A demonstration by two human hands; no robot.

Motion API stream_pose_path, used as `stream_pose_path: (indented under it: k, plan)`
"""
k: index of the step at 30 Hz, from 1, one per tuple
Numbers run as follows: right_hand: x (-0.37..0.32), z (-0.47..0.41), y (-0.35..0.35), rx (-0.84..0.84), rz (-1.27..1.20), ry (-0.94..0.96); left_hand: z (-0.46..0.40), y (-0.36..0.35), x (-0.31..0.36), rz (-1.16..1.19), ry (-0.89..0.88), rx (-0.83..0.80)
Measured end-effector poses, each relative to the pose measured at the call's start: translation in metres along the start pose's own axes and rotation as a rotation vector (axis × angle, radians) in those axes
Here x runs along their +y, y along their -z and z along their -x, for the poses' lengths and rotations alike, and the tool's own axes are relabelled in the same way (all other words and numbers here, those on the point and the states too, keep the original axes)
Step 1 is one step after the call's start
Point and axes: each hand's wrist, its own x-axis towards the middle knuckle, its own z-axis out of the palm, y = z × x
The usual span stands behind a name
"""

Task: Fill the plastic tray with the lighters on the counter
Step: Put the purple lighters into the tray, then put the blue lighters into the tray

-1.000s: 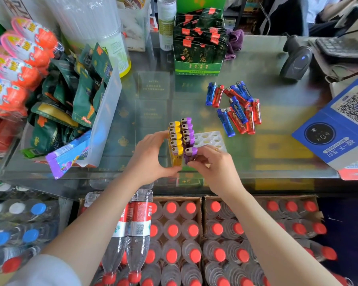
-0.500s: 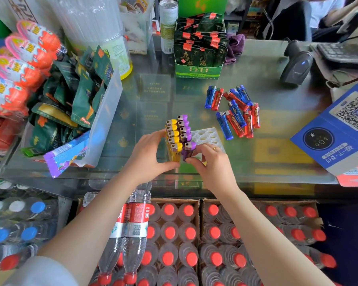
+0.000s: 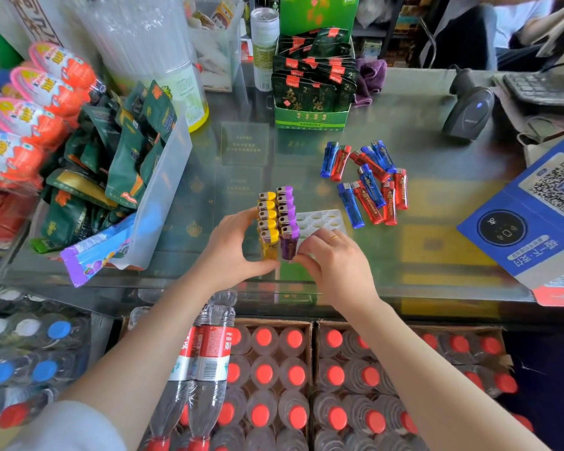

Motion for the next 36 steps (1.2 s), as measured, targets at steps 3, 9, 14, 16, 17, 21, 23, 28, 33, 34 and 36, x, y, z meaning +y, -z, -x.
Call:
stream_pose_path:
  k: [3,9,14,16,17,21,23,28,33,34,36]
  plan:
    - [0.016,-0.001,0.015,0.04,-0.107,-0.085,0.0,0.0,0.003,-0.008,0.02,0.0]
    - [0.054,-0.022,0.024,0.236,0.042,-0.461,0.0,-0.007,0.004,-0.08,0.03,0.084]
    - [0.048,-0.044,0.022,0.006,0.177,-0.483,-0.004,-0.005,0.0,-0.103,0.038,0.022]
    - [0.043,-0.053,0.022,-0.063,0.217,-0.482,-0.006,-0.004,-0.004,-0.103,0.048,0.001]
    - [0.041,-0.057,0.023,-0.093,0.225,-0.491,-0.007,-0.004,-0.005,-0.099,0.05,-0.003]
    - [0.048,-0.064,0.026,-0.147,0.148,-0.512,-0.007,-0.002,-0.008,-0.069,0.052,-0.016]
    - [0.053,-0.062,0.031,-0.079,-0.045,-0.524,-0.006,-0.001,-0.009,-0.069,0.029,-0.03]
    - [0.031,-0.052,0.032,-0.029,-0.611,-0.44,-0.004,0.002,-0.007,-0.051,0.027,-0.055]
    - [0.018,-0.056,0.018,-0.156,-0.533,-0.353,-0.003,0.005,-0.001,-0.042,0.053,-0.049]
    - [0.019,-0.057,0.019,-0.168,-0.473,-0.32,-0.002,0.005,0.0,-0.043,0.051,-0.047]
    - [0.021,-0.061,0.021,-0.231,-0.332,-0.241,-0.002,0.006,0.0,-0.045,0.038,-0.039]
